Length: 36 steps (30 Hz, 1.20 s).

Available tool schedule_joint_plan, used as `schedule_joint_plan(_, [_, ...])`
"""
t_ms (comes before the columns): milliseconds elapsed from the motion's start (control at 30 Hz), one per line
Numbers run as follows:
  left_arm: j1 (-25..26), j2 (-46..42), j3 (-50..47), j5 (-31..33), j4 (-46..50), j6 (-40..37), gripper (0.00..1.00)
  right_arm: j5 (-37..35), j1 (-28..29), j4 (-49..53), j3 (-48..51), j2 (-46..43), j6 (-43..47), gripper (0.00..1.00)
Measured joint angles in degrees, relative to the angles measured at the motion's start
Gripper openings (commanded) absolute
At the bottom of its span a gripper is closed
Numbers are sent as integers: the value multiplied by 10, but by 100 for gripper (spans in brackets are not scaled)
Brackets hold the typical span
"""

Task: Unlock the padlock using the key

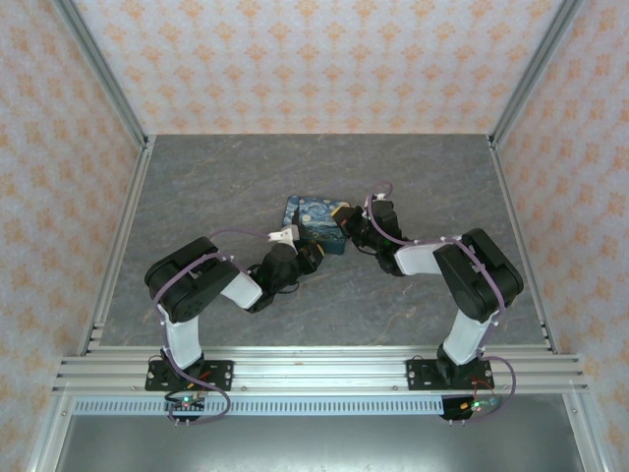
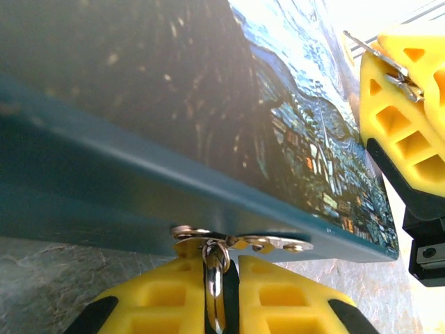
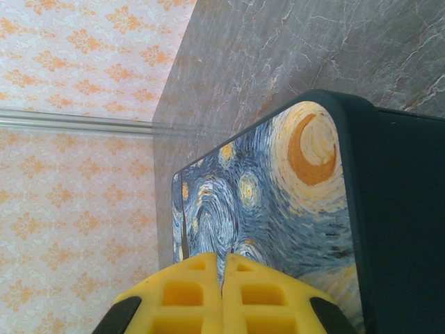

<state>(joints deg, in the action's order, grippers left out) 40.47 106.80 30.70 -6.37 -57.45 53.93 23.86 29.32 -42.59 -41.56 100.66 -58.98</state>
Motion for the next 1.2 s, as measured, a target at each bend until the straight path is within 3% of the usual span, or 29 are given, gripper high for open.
schedule_joint_plan(67, [0, 0, 0, 0, 2, 0, 0, 1, -1, 0, 0, 0, 0, 0])
schedule_joint_plan(233, [0, -4, 1, -3, 13, 0, 0, 10, -1, 41, 2, -26, 5, 0])
schedule_joint_plan(467, [-7, -57, 1, -20, 76, 12, 0, 51, -1, 101, 80, -170, 35, 0])
schedule_joint_plan(867, [-30, -151, 3, -81, 168, 29, 0, 134, 1, -22, 297, -276, 47, 0])
schedule_joint_plan(1200, [-30, -142, 4, -113, 140, 81, 0, 139, 3, -98, 318, -295, 43, 0])
